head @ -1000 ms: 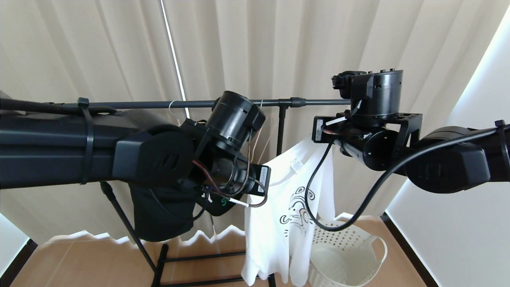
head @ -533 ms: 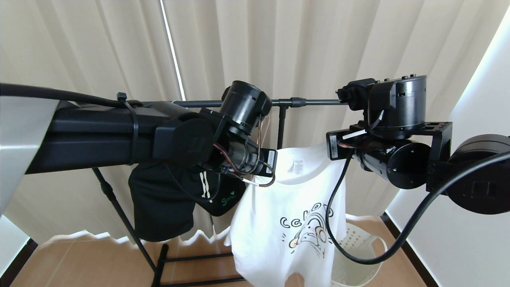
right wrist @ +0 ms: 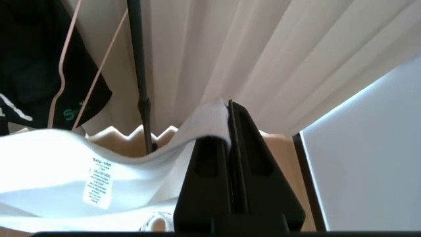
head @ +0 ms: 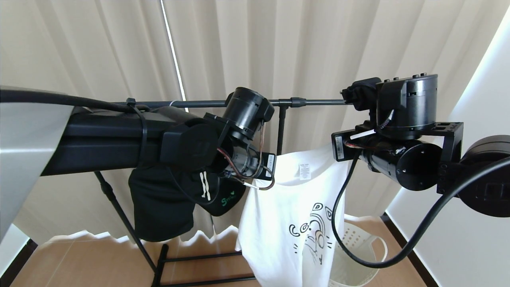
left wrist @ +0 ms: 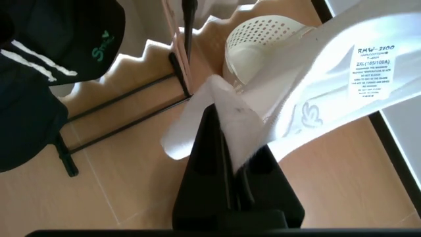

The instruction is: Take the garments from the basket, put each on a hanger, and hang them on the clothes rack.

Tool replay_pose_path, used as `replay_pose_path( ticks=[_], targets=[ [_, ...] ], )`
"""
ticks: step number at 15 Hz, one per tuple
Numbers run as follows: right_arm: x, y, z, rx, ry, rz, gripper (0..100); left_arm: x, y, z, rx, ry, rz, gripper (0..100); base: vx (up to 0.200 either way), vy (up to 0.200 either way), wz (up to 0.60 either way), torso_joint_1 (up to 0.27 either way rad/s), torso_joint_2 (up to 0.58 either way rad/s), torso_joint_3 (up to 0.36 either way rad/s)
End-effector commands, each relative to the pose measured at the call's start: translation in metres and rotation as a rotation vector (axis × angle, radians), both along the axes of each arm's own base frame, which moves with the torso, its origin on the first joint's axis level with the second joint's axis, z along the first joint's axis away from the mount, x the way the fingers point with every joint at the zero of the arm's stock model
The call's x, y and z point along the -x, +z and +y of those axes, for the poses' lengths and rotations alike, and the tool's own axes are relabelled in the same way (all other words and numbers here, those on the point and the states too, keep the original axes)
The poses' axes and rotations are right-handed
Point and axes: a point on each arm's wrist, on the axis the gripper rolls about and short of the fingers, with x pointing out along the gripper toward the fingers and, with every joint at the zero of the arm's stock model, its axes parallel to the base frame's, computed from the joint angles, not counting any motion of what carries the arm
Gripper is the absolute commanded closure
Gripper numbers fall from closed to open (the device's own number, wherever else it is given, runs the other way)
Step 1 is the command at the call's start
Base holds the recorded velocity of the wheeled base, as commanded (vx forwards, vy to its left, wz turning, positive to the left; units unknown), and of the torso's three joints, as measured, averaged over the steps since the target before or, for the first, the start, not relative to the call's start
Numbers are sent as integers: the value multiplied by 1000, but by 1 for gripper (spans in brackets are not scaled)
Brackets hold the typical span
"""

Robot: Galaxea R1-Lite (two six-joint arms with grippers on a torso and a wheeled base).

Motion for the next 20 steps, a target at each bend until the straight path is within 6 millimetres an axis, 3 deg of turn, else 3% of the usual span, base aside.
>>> replay_pose_path(
  ticks=[1, 2, 3, 14, 20],
  targets=[
    [0, 1, -3, -2, -6, -2, 100, 1, -1, 0, -4, -1, 4, 100, 0, 0, 0, 0, 0, 0],
    [0, 1, -3, -2, -6, -2, 100, 1, -1, 0, -5, -1, 5, 100, 0, 0, 0, 0, 0, 0],
    [0, 0, -3, 8, -4, 2, 100, 1, -2, 0, -6, -1, 6, 0, 0, 0, 0, 0, 0, 0],
    [1, -3, -20, 78, -31, 20, 100, 2, -3, 7, -18, 12, 11, 0, 0, 0, 0, 0, 0, 0],
    [-1, -6, -19, 79, -28, 23, 100, -68, -19, 10, -30, 55, -97, 0, 0, 0, 0, 0, 0, 0]
  ],
)
